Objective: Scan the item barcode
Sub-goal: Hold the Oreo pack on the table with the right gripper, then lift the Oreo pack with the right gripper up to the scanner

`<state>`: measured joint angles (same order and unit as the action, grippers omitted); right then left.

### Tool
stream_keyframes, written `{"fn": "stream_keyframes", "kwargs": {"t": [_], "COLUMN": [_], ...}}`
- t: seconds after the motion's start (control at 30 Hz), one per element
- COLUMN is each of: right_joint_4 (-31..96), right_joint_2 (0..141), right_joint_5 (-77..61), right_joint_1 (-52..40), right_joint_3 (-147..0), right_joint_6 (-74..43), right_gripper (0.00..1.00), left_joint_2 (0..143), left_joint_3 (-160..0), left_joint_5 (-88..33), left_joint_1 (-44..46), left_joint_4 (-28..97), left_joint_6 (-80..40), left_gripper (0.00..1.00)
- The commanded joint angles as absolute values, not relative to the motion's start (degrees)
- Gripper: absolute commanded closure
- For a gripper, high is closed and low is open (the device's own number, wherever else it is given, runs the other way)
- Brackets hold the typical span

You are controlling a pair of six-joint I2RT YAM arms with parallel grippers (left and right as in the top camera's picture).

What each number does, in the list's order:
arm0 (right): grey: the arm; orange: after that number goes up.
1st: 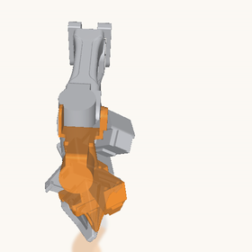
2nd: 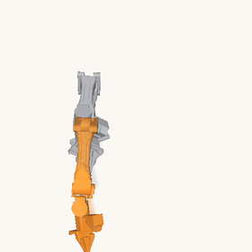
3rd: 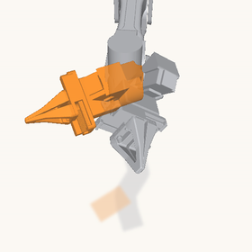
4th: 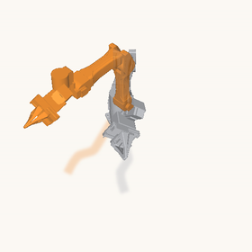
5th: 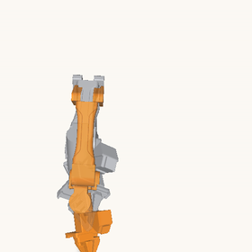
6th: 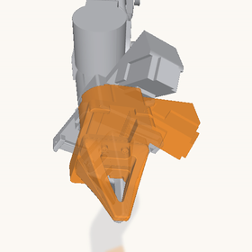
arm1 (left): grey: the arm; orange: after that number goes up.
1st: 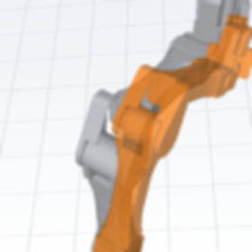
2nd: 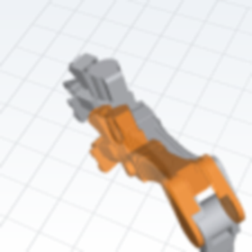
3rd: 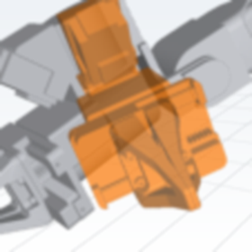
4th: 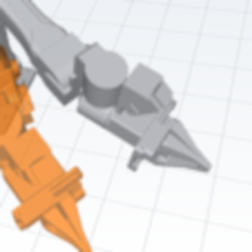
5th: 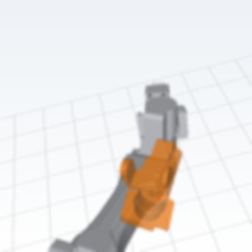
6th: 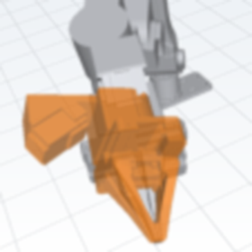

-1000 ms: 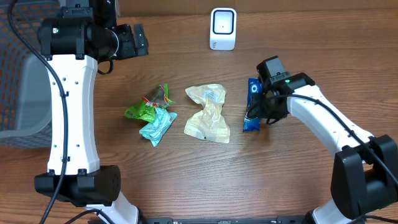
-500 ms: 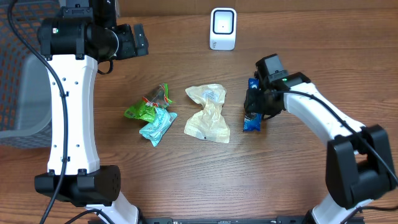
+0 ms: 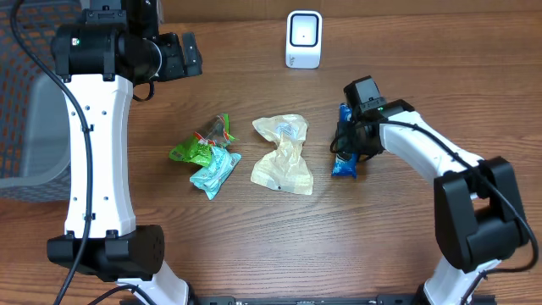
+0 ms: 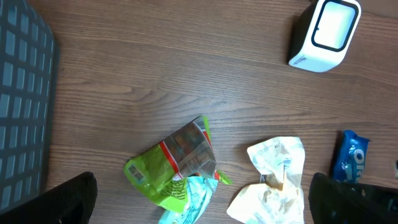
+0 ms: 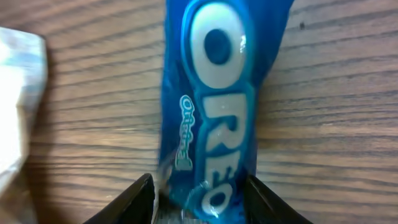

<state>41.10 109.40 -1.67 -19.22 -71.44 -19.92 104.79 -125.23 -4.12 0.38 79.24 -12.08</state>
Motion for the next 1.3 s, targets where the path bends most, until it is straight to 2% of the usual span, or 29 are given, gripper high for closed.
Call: {"fn": "stream_keyframes", "kwargs": {"t": [0.0,0.03,0.13,0.23,0.27,0.6,0.83,1.1,1.27], "right_joint_4": [40.75,40.75,40.73,40.75,40.8,42.61,24.16,0.56,-13.78], "right_joint_2": [112.16,112.36,112.42,112.42,112.4,111.35,112.12,120.68,128.05], "right_joint_5": [-0.45,-0.43,-0.03,-0.05,-0.03,2.92,10.59,11.16,16.25], "right_joint_1": [-19.4,-19.4,-19.4,-19.4,-19.4,-19.4,-19.4,-20.23,-21.91], "right_joint_3": [-71.64,-71.64,-71.64,-71.66,-71.88,-91.39,-94.15,-94.15,-94.26], "right_joint_6": [-19.46,-19.46,-19.46,-19.46,-19.46,-14.5,-14.52,-14.48,-8.03], "right_gripper": [0.54,0.57,0.73,0.95,0.96,0.96,0.96,0.96,0.96], "left_joint_2": [103.83,103.83,103.83,103.83,103.83,103.83,103.83,103.83,103.83], "left_joint_3": [-125.36,-125.36,-125.36,-125.36,-125.36,-125.36,-125.36,-125.36,-125.36], "left_joint_5": [-4.49,-4.49,-4.49,-4.49,-4.49,-4.49,-4.49,-4.49,-4.49], "left_joint_1": [0.38,0.38,0.38,0.38,0.38,0.38,0.38,0.38,0.38], "left_joint_4": [79.09,79.09,79.09,79.09,79.09,79.09,79.09,79.09,79.09], "left_joint_6": [-12.86,-12.86,-12.86,-12.86,-12.86,-12.86,-12.86,-12.86,-12.86], "left_gripper": [0.0,0.0,0.0,0.0,0.0,0.0,0.0,0.0,0.0]}}
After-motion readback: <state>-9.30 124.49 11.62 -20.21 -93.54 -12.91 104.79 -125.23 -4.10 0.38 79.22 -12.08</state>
